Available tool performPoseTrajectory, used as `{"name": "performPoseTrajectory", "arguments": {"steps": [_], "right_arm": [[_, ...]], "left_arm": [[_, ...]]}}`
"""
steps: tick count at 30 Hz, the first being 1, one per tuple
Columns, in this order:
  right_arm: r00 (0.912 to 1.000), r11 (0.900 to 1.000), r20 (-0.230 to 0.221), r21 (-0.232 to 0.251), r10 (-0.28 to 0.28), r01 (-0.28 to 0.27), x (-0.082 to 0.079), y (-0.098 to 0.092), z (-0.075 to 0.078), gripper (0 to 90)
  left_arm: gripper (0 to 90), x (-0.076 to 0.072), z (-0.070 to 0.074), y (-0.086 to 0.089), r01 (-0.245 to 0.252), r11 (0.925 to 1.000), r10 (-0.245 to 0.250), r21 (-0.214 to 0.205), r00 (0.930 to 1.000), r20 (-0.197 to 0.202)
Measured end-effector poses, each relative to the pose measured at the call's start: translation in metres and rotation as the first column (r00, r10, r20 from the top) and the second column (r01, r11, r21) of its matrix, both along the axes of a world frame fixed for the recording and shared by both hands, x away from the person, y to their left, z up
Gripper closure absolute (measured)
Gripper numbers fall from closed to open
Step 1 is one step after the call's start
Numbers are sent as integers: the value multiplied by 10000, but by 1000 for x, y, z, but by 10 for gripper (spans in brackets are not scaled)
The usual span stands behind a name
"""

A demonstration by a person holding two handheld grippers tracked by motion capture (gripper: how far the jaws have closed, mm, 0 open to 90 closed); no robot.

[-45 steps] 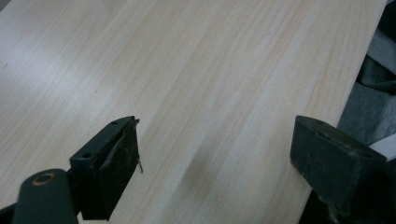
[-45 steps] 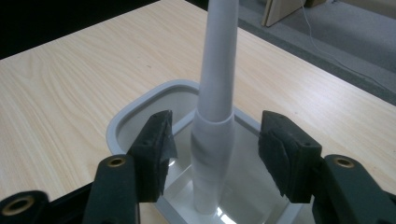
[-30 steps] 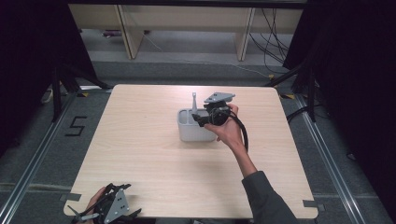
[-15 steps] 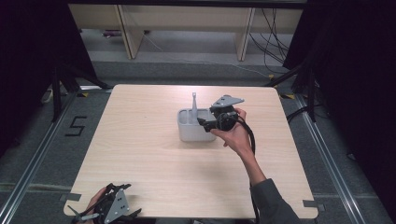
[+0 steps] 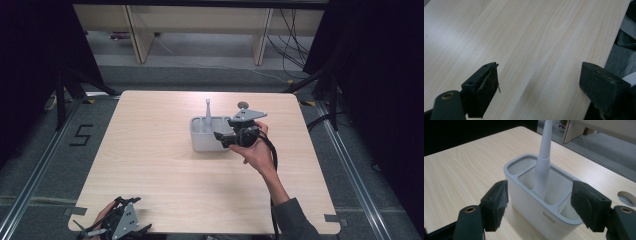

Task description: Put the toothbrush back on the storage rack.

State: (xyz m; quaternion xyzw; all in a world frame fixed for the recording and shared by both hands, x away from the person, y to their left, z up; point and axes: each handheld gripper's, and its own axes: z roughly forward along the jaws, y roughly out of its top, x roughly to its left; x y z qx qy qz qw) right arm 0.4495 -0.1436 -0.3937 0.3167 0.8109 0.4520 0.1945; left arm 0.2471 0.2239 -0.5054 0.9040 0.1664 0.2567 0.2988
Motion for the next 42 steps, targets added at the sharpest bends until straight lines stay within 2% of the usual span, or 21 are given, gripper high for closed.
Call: {"name": "performPoseTrajectory", "arguments": {"steps": [11,12,13,14,15,17,21,22,27,31,32,33,36,38,41,42], "right_arm": [[10000,9999,-26,-171,-17,16,-8,-7,-4,284],[10000,9997,1,-237,-44,44,-8,-8,-4,282],[9998,9999,-172,-156,-50,47,-10,-7,-4,281],[10000,9998,-43,-163,-72,72,-11,-8,-4,280],[9998,9999,-210,-163,-43,39,-12,-9,-4,279],[10000,9998,-8,-181,-30,30,-14,-10,-4,277],[9999,9996,-156,-273,34,-38,-20,-12,-6,273],[10000,9994,-26,-336,82,-83,-20,-13,-7,273],[9996,9995,-299,-312,6,-15,-28,-19,-10,272],[9997,9995,-224,-298,30,-37,-31,-22,-14,267],[9992,9996,-408,-286,3,-14,-33,-22,-14,266],[9997,9992,-203,-394,109,-117,-32,-23,-15,265],[9994,9995,-348,-308,25,-36,-36,-23,-18,251],[9992,9993,-402,-356,-79,65,-38,-24,-19,226],[9989,9995,-459,-293,-136,123,-40,-25,-22,226],[9994,9992,-355,-398,-10,-4,-40,-26,-23,224]], "left_arm": [[152,1,0,0,17,10000,-16,-66,10000,68],[152,0,-1,-1,-66,9999,68,-101,9997,218],[152,0,-1,-1,-120,9999,123,-106,9995,304],[152,0,-1,-1,-120,9999,123,-103,9994,321],[152,0,0,-1,-88,9999,91,-100,9996,278],[152,0,-1,-1,-95,9999,98,-107,9996,281],[152,0,-1,-1,-89,9999,92,-92,9995,293],[153,0,-1,-1,-90,9999,93,-85,9995,295],[152,-1,0,0,-10,10000,11,-62,9998,189],[152,0,0,0,-25,10000,27,-89,9998,215],[152,-1,0,0,-13,10000,15,-76,9998,205],[152,-1,0,0,-5,10000,6,-62,9998,202],[152,0,0,-1,-75,9999,78,-81,9995,290],[153,-1,1,0,70,10000,-70,-25,9999,101],[152,0,0,0,1,9999,0,-104,9999,100],[152,-1,-1,-1,-175,9998,179,-125,9992,368]]}}
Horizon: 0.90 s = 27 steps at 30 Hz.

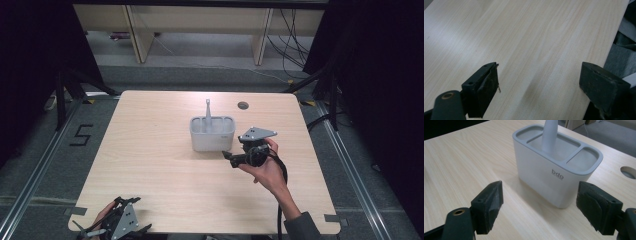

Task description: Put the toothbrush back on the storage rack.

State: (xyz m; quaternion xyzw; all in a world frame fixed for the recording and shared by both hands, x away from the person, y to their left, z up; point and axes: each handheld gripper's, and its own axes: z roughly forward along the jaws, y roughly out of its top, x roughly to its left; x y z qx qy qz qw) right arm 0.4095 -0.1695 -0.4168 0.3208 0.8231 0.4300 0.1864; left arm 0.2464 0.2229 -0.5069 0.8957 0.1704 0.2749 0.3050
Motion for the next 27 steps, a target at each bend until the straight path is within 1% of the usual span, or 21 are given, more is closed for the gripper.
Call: {"name": "performPoseTrajectory", "arguments": {"steps": [1,2,3,4,5,6,7,9,10,11,12,13,16,17,19,21,22,23,24,26,27], "right_arm": [[9998,9999,-163,109,-100,102,-2,0,-1,223],[9998,9999,-197,100,-90,92,-3,-1,-2,221],[9997,9999,-221,106,-57,59,-3,-1,-3,220],[9993,9997,-312,170,-194,199,-6,-2,-5,215],[9998,9999,-164,122,-112,114,-5,-2,-5,213],[9996,9995,-167,182,-249,252,-7,-2,-7,213],[9995,9997,-260,169,-187,192,-8,-2,-7,213],[9999,9999,-159,149,-51,53,-9,-3,-9,216],[9995,9997,-279,187,-150,156,-11,-3,-10,217],[9998,9999,-184,114,-35,38,-11,-3,-11,218],[9998,9999,-164,148,-82,84,-12,-3,-12,218],[9999,9999,-144,153,-34,36,-13,-3,-13,220],[9999,9998,-146,186,-41,44,-18,-4,-14,221],[9998,9999,-214,163,-15,18,-19,-4,-15,222],[9999,9998,-146,198,32,-29,-22,-6,-17,223],[9999,9999,-133,169,29,-27,-25,-7,-19,226],[9999,9998,-127,186,-12,15,-26,-7,-21,228],[9999,9998,-169,185,-24,27,-27,-8,-22,229],[9998,9999,-188,102,-36,38,-29,-10,-24,229],[9996,9998,-234,133,-143,146,-32,-13,-27,229],[9998,9998,-139,154,-130,132,-32,-14,-29,229]], "left_arm": [[152,0,1,1,175,9998,-174,65,9996,-203],[152,0,3,1,241,9996,-236,156,9992,-312],[152,0,3,0,239,9996,-234,146,9993,-298],[152,0,3,1,239,9996,-235,140,9993,-295],[153,0,2,0,221,9998,-221,7,9996,-188],[152,0,2,1,204,9998,-203,63,9996,-208],[152,0,1,0,89,10000,-88,41,9999,-68],[153,0,1,0,111,9999,-110,67,9999,-124],[152,0,1,0,148,9999,-147,64,9998,-150],[152,-1,2,1,220,9997,-219,49,9995,-229],[152,0,3,1,265,9996,-261,140,9993,-260],[152,0,2,1,232,9997,-232,8,9995,-230],[152,-1,2,1,235,9997,-235,-10,9994,-236],[152,0,2,0,190,9998,-189,51,9996,-197],[152,0,3,1,265,9995,-259,175,9991,-345],[152,-1,1,1,224,9997,-224,33,9995,-214],[152,0,2,1,218,9997,-215,112,9996,-199],[152,0,2,0,176,9998,-176,-22,9997,-179],[152,0,3,1,240,9997,-240,15,9994,-256],[152,-1,2,1,240,9997,-240,-1,9994,-230],[152,0,2,0,189,9998,-189,36,9996,-212]]}}
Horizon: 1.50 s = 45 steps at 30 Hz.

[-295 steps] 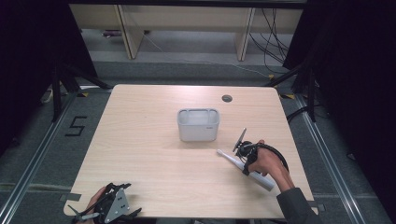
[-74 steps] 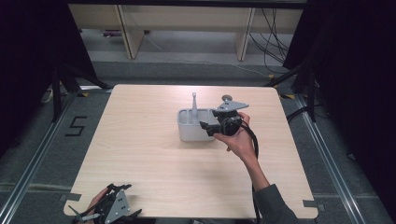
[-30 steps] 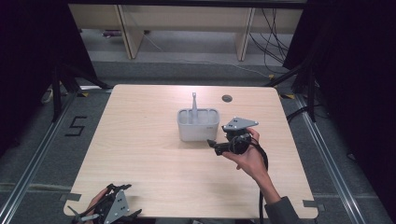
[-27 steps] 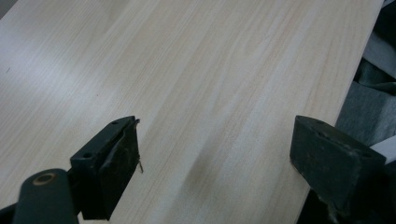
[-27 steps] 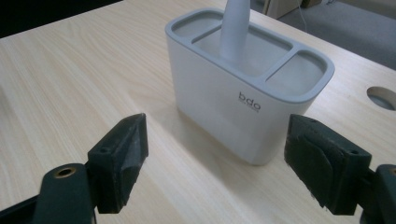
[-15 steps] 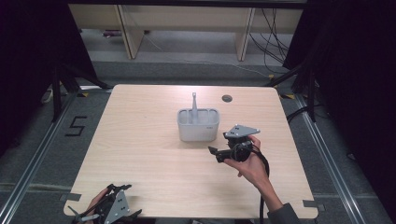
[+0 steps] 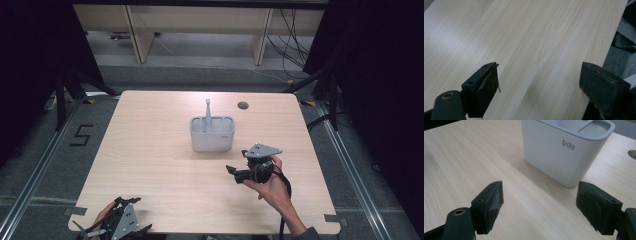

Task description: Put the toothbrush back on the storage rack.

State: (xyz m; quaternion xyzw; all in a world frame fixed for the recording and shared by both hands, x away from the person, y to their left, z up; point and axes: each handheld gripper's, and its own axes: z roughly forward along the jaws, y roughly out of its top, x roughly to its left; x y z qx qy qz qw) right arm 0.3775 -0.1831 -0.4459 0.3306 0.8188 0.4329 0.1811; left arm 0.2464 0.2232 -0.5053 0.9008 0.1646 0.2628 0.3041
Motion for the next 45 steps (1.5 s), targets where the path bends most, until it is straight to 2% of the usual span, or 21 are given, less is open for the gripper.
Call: {"name": "performPoseTrajectory", "arguments": {"steps": [1,2,5,8,9,10,11,13,14,17,18,19,22,29,30,32,37,38,39,40,45], "right_arm": [[10000,10000,-88,-23,28,-28,-1,-2,-1,229],[9999,10000,-130,20,-60,60,-3,-3,-3,229],[9999,10000,-130,-38,-85,84,-7,-9,-9,230],[9996,9999,-249,-62,-116,115,-10,-12,-13,230],[9992,9999,-386,45,-120,121,-12,-12,-14,230],[9998,10000,-151,-9,-99,99,-13,-14,-15,230],[9996,10000,-259,10,-94,95,-14,-15,-16,230],[9997,9999,-218,80,-118,119,-17,-16,-17,230],[9988,9995,-418,184,-263,271,-19,-16,-18,230],[9998,9999,-163,30,-111,112,-21,-19,-19,229],[9990,9997,-392,93,-227,231,-23,-19,-19,229],[9997,9998,-226,108,-134,137,-23,-20,-20,229],[9995,9998,-259,80,-160,162,-27,-22,-22,228],[9993,9998,-335,128,-142,146,-34,-26,-26,228],[9984,9996,-523,178,-197,206,-36,-26,-26,228],[9995,10000,-314,15,-36,36,-36,-28,-27,228],[9983,9998,-557,0,-178,179,-41,-31,-31,227],[9992,9998,-372,-64,-174,172,-41,-32,-32,227],[9982,9998,-555,-1,-218,218,-43,-31,-33,227],[9988,9999,-462,-59,-156,154,-43,-32,-33,226],[9977,9998,-655,-55,-194,190,-47,-35,-35,223]], "left_arm": [[152,0,1,0,35,9999,-33,98,9999,-112],[152,0,-1,0,-63,10000,62,57,9999,118],[152,0,0,0,51,10000,-51,54,10000,-51],[152,0,0,0,32,10000,-32,14,10000,5],[152,0,-1,-1,-114,9999,114,2,9997,210],[152,0,-1,0,-88,10000,88,7,9999,126],[152,0,0,1,24,9999,-23,101,10000,-97],[152,0,-1,0,-71,10000,71,45,9999,121],[152,-1,-1,0,-9,10000,9,77,10000,25],[152,0,1,0,42,9999,-41,118,10000,-77],[152,0,0,0,36,10000,-36,3,10000,23],[152,-1,0,0,25,10000,-25,25,10000,-13],[152,0,0,1,12,10000,-11,99,10000,-93],[153,-1,-1,0,-80,10000,79,45,9999,139],[152,0,0,0,2,10000,-2,65,10000,-10],[152,0,1,1,46,9999,-44,132,9999,-115],[152,-1,0,0,26,10000,-26,26,10000,-7],[152,-1,0,0,27,10000,-27,25,10000,-8],[152,-1,0,0,29,10000,-29,31,10000,-1],[152,-1,0,0,23,10000,-23,29,10000,-12],[152,-1,1,1,83,9998,-81,162,9999,-124]]}}
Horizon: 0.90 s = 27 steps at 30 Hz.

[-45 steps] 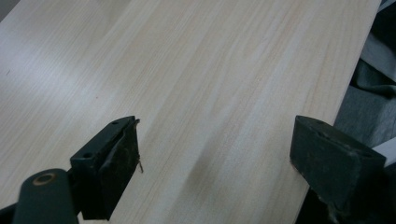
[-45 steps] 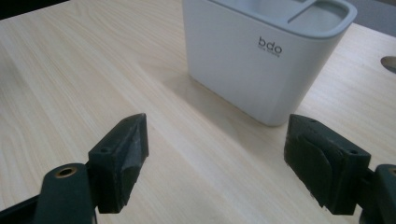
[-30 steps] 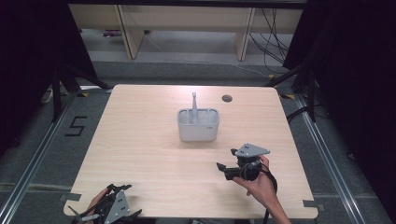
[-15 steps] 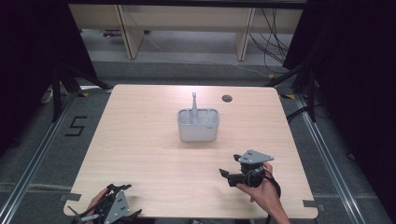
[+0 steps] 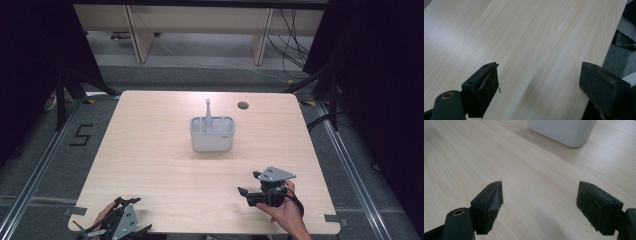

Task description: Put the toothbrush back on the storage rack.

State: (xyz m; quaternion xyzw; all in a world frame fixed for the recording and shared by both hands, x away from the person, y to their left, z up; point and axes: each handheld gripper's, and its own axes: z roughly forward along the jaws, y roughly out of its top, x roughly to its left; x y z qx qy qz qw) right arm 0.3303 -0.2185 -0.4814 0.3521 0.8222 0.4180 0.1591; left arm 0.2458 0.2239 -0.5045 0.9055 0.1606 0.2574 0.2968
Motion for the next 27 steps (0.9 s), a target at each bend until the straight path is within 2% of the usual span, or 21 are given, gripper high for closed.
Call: {"name": "performPoseTrajectory", "arguments": {"steps": [2,3,4,5,7,9,10,11,12,15,18,19,20,21,23,24,27], "right_arm": [[10000,10000,-19,74,50,-50,-1,0,-2,222],[9997,9998,-62,27,216,-216,-1,-1,-2,221],[9999,9999,78,-88,96,-95,-2,-2,-3,221],[10000,10000,-13,-44,17,-17,-4,-2,-3,219],[9995,10000,-310,49,32,-30,-6,-2,-4,218],[9999,10000,-156,11,46,-46,-8,-3,-5,214],[9992,10000,-379,2,89,-89,-10,-3,-6,214],[9996,10000,-274,-27,0,0,-12,-3,-6,214],[9993,10000,-360,-2,-55,54,-13,-3,-7,212],[9989,9999,-449,32,136,-135,-15,-4,-8,206],[9990,10000,-447,-1,69,-69,-18,-5,-9,202],[9986,10000,-520,-30,54,-56,-20,-5,-9,201],[9968,9999,-794,14,-135,136,-23,-4,-8,199],[9993,9999,-355,-128,99,-104,-21,-6,-10,196],[9972,9999,-745,-107,-95,87,-25,-6,-10,191],[9981,9998,-606,-185,108,-120,-24,-8,-11,189],[9980,9993,-628,-372,42,-65,-27,-10,-12,188]], "left_arm": [[152,0,-1,0,-44,9999,46,-131,9999,121],[152,0,0,0,7,10000,-7,-24,10000,14],[152,0,-1,-1,-86,9999,87,-66,9998,195],[152,0,-1,-1,-118,9999,120,-81,9997,216],[152,0,-1,-1,-108,9999,110,-66,9998,191],[152,0,-2,-1,-76,10000,77,-57,9999,153],[152,0,-2,-1,-74,10000,75,-54,9999,146],[152,0,-2,-1,-53,10000,54,-40,9999,150],[152,0,-2,-1,-58,10000,59,-46,9998,173],[152,0,-1,-1,-65,10000,66,-51,9999,146],[152,0,-1,-1,-69,10000,69,-38,9998,166],[152,0,-1,-1,-60,10000,61,-40,9999,158],[152,0,-1,-1,-47,10000,48,-44,9999,150],[152,0,-1,-1,-45,10000,46,-43,9999,153],[152,0,-1,-1,-55,10000,56,-48,9999,151],[152,0,-1,-1,-59,10000,60,-43,9999,154],[152,0,-1,-1,-62,10000,63,-41,9999,151]]}}
